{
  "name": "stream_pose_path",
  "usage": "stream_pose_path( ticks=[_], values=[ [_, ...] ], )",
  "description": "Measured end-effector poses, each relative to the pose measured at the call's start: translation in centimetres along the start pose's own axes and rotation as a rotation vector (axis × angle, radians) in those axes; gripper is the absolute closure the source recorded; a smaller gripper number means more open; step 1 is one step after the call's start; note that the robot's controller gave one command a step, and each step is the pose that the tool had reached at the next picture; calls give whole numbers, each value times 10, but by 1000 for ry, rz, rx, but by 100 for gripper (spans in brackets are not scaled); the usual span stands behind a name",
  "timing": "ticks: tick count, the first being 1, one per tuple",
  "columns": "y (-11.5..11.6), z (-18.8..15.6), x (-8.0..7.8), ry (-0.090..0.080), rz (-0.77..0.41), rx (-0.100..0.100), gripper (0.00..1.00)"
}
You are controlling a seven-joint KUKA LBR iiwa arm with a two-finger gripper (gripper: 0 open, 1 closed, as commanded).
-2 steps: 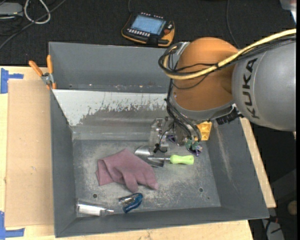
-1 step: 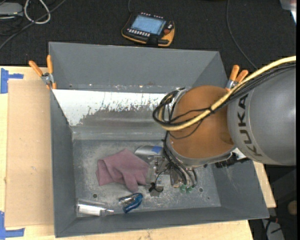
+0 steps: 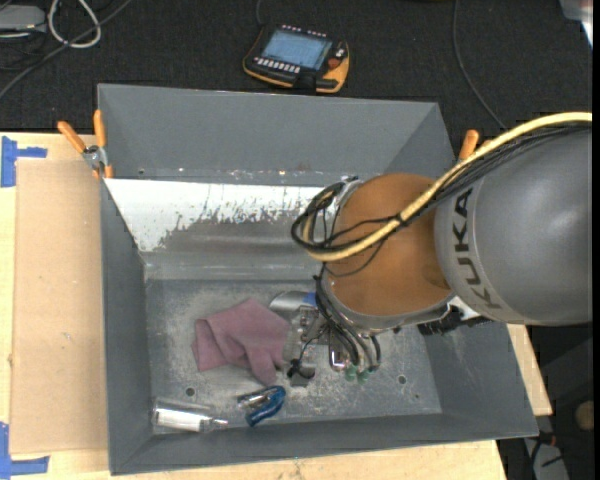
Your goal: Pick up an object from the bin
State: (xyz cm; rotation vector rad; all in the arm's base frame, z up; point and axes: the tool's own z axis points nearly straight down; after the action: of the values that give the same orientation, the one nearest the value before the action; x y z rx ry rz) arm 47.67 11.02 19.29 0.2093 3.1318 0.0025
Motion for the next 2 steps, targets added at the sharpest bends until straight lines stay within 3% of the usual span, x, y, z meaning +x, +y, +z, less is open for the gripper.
stream_pose_path(
  ticks=[1, 2],
  values=[
    [25, 25, -55, 7, -12, 1, 100],
    [73, 37, -18, 4, -160, 2, 100]
  ],
)
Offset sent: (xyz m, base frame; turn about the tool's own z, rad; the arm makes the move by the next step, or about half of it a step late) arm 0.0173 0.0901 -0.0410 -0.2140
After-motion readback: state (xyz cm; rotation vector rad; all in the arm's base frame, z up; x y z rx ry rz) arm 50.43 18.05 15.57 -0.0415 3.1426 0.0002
